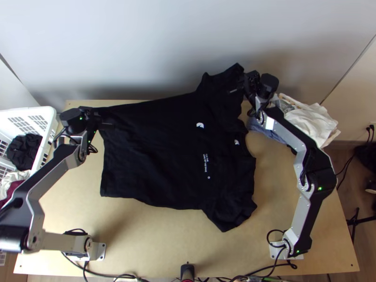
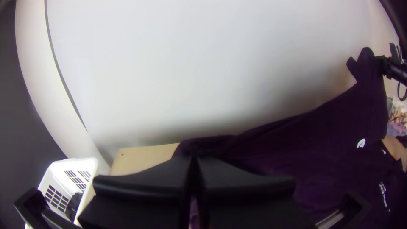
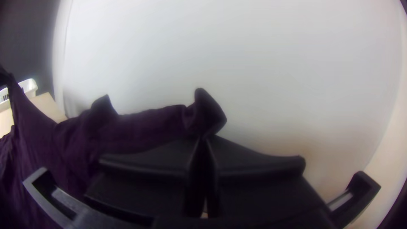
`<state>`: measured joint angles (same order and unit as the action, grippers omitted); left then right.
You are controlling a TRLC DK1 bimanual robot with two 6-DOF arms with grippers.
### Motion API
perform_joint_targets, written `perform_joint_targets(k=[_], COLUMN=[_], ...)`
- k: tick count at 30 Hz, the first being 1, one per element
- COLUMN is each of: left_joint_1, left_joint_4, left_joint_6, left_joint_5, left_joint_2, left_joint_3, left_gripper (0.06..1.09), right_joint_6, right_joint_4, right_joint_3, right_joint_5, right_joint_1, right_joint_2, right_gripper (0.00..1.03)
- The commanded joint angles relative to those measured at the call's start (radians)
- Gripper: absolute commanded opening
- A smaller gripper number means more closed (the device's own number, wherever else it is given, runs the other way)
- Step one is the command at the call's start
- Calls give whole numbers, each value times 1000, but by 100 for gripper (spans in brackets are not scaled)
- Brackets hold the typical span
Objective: Fold the t-shirt
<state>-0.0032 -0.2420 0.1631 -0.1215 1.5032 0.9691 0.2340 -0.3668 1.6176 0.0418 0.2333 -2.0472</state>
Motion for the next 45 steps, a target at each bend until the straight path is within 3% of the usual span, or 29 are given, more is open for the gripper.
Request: perform_joint_targets(k=[1,6,15,32,45], left_joint_1=[17,16,-47,-38,-81], left_joint_4=[-71,-85,-92,-82,-48], left_joint_6=[18,9,-5,18,7], left_joint_5=[-9,-24,-24,-6,22], left_joint_2=[118,141,28,-116,-115], left_joint_3=[33,19,-184,-363,-418], left_gripper=[9,9,9,9,9], right_joint_6=[7,2,-28,-79,-119], right_joint_4=[-26,-43,-49,-46,100], right_joint_3=[-122,-248,-490,-775,-869], right_joint_5=[0,0,-2,-13,-16], right_joint_1=[6,11,15,18,60], right_joint_2=[48,134,289,486,529], right_gripper=[3,3,3,3,3])
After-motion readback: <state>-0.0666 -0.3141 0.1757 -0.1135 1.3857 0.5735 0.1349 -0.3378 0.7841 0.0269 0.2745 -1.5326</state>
